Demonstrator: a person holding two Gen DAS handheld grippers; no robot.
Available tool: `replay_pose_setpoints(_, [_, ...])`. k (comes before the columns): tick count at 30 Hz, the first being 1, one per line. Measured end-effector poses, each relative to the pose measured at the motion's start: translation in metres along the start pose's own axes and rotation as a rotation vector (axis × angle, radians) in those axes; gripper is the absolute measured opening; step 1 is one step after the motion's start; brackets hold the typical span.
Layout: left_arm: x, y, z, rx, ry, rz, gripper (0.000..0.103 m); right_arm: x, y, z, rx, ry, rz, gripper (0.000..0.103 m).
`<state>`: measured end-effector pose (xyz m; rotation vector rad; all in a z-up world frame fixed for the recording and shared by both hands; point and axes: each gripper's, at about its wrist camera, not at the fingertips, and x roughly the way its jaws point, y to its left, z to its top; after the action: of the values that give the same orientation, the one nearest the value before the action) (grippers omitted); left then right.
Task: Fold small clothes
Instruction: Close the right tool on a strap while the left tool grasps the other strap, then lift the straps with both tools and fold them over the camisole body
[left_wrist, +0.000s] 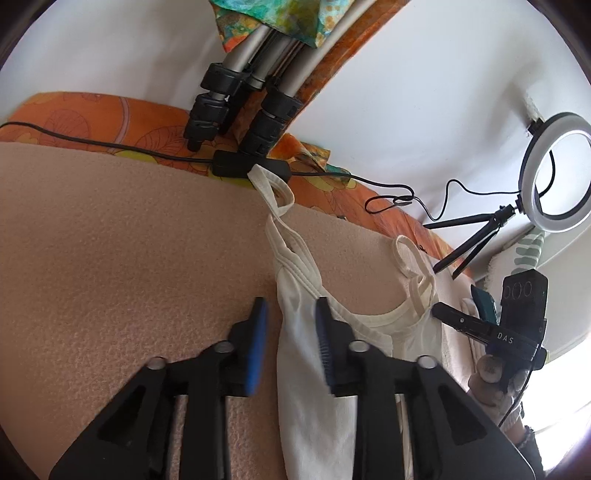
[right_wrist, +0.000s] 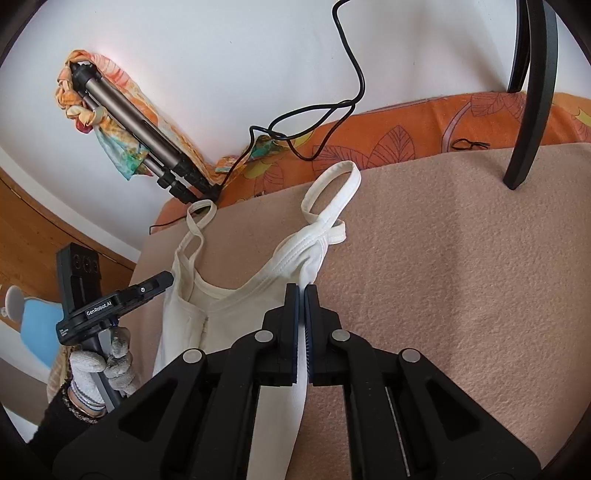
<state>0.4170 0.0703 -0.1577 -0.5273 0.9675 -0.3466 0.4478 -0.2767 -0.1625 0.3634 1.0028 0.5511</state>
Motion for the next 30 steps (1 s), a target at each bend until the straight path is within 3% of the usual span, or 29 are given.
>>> replay_pose_setpoints(1, [-0.002,0.001,0.001,-0.002,-0.012,-0.016,0.049,-0.001,-0.001,0.001,0.002,0.002,0.016,0.006])
replay_pose_setpoints(2, [-0.001,0.000,0.003,0.002,-0.017,-0.012,0.050,-0.001,-0.002,0.003,-0.001,0.003,0.029,0.009])
replay_pose_setpoints(5, [0.007,-0.001,0.009,0.008,0.000,0.010,0.050,0.003,0.002,0.009,-0.028,0.013,0.012,0.017])
replay_pose_setpoints(8, [0.015,-0.003,0.013,0.005,-0.004,-0.004,0.047,0.016,0.005,0.014,-0.041,0.039,0.008,0.018])
replay_pose_setpoints(9, [0.017,-0.006,0.014,0.016,-0.004,-0.002,0.043,0.019,0.007,0.015,-0.050,0.043,-0.001,0.018])
replay_pose_setpoints(10, [0.020,-0.009,0.014,0.029,0.000,0.003,0.027,0.023,0.008,0.015,-0.059,0.045,-0.009,0.018])
replay_pose_setpoints(12, [0.029,-0.011,0.013,0.042,0.017,0.032,0.009,0.030,0.010,0.014,-0.070,0.055,-0.010,0.018])
replay_pose_setpoints(14, [0.032,-0.010,0.012,0.039,0.007,0.022,0.005,0.031,0.010,0.014,-0.072,0.050,-0.003,0.015])
replay_pose_setpoints(15, [0.033,-0.010,0.013,0.039,0.007,0.028,0.003,0.031,0.009,0.014,-0.072,0.047,-0.007,0.006])
replay_pose_setpoints(18, [0.030,-0.010,0.014,0.026,-0.006,0.029,0.003,0.029,0.006,0.016,-0.063,0.038,-0.038,0.004])
replay_pose_setpoints(30, [-0.004,-0.029,0.016,0.060,-0.056,-0.035,0.002,-0.012,0.022,0.025,-0.091,-0.037,0.001,0.003])
